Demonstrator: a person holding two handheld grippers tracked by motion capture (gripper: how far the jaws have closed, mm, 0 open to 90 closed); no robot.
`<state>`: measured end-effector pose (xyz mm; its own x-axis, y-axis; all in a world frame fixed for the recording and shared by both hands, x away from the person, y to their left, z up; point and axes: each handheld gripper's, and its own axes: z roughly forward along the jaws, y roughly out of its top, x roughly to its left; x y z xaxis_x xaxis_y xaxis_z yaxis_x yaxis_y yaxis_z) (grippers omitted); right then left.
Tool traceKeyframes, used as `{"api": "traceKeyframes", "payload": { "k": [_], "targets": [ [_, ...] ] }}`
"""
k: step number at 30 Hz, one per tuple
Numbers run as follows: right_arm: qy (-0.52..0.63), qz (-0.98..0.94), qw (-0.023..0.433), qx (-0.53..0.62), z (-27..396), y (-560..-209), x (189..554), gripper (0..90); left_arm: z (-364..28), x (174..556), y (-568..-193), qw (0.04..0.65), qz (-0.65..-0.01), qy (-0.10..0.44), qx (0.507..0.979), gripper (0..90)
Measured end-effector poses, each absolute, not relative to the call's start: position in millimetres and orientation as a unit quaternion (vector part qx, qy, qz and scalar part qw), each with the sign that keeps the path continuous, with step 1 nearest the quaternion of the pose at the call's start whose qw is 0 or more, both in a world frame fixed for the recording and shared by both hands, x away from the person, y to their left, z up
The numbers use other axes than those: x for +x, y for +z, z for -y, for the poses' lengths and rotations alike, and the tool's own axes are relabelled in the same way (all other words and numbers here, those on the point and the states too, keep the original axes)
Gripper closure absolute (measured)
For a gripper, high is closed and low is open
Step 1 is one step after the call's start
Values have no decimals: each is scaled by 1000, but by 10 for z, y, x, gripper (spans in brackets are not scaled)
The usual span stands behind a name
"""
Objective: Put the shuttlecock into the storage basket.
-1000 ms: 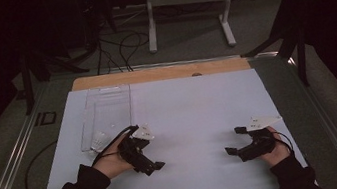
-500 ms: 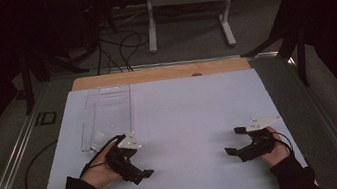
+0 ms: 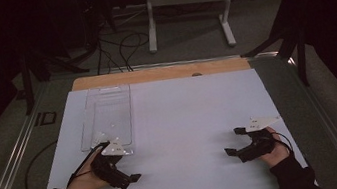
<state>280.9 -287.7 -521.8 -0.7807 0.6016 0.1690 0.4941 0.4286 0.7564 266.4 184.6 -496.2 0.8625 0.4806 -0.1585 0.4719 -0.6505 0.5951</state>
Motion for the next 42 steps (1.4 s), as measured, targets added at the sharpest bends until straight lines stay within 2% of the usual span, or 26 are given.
{"api": "traceKeyframes", "payload": {
  "k": [22, 27, 37, 42],
  "targets": [
    [422, -844, 60, 324, 2872, -5238, 2805, 95, -2339, 2513, -5161, 328, -337, 37, 882, 0],
    [422, -844, 60, 325, 2872, -5241, 2805, 94, -2344, 2515, -5191, 314, -353, 38, 880, 0],
    [424, -844, 62, 323, 2884, -5239, 2794, 95, -2280, 2457, -5240, 378, -378, 81, 841, 0],
    [423, -844, 62, 323, 2885, -5248, 2791, 95, -2237, 2445, -5280, 363, -370, 85, 851, 0]
  ]
}}
